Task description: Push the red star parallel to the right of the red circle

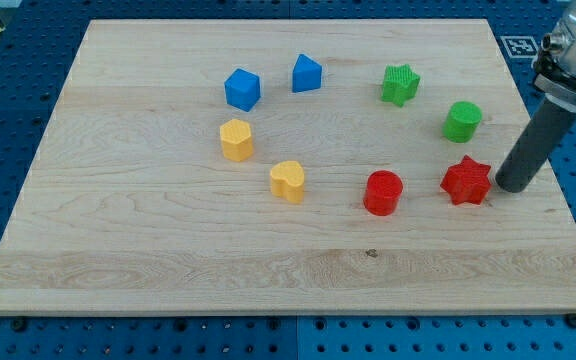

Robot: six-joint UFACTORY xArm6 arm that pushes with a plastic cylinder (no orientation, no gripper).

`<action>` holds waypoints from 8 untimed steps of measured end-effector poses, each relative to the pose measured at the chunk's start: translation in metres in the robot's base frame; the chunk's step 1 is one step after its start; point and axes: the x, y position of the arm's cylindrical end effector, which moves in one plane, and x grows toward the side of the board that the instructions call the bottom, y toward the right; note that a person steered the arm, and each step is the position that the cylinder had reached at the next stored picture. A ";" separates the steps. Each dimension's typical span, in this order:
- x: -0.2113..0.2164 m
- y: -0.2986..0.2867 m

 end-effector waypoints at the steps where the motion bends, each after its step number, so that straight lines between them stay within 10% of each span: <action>1: -0.003 0.000; 8: 0.000 -0.033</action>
